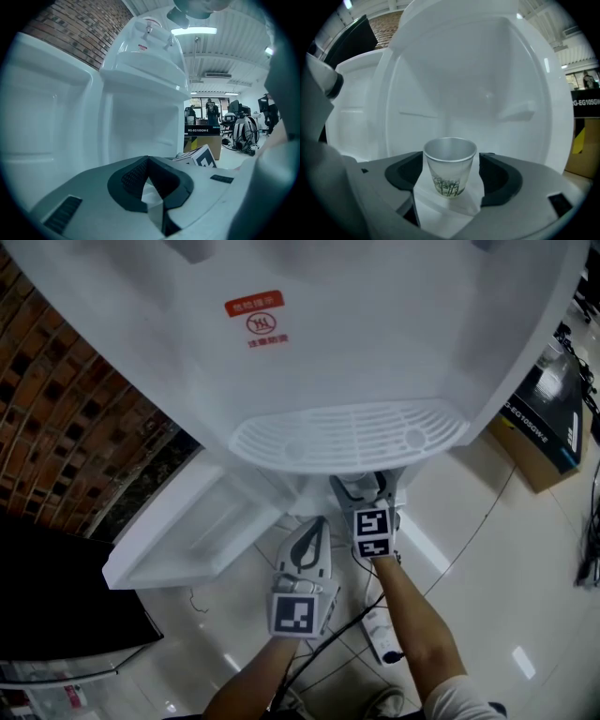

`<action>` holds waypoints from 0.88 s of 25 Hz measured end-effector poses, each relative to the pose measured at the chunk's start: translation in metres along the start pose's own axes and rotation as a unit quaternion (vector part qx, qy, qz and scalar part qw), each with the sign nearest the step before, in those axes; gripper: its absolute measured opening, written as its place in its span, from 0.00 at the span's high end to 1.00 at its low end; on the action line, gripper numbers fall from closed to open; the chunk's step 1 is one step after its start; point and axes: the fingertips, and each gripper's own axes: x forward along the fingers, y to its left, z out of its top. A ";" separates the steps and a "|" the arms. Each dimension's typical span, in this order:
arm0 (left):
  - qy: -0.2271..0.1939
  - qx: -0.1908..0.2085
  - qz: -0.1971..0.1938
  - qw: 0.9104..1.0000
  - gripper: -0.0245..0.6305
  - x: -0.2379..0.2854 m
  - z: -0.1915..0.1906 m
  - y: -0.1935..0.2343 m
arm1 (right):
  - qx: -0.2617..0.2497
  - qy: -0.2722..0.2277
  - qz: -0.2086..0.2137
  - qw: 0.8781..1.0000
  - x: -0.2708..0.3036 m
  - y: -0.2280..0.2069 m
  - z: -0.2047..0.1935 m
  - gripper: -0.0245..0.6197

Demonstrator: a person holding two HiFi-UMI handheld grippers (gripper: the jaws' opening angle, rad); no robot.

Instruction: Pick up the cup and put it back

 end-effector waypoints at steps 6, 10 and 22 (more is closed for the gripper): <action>0.002 0.000 -0.004 1.000 0.96 -0.006 0.003 -0.008 | -0.006 -0.002 0.002 1.000 -0.027 0.004 0.014 0.36; -0.015 -0.004 0.000 1.000 0.96 -0.006 0.021 -0.008 | -0.010 -0.021 0.007 1.000 -0.069 0.014 0.046 0.56; -0.070 0.008 -0.025 0.997 0.96 -0.016 0.097 -0.027 | -0.008 -0.054 -0.008 0.998 -0.182 0.042 0.149 0.88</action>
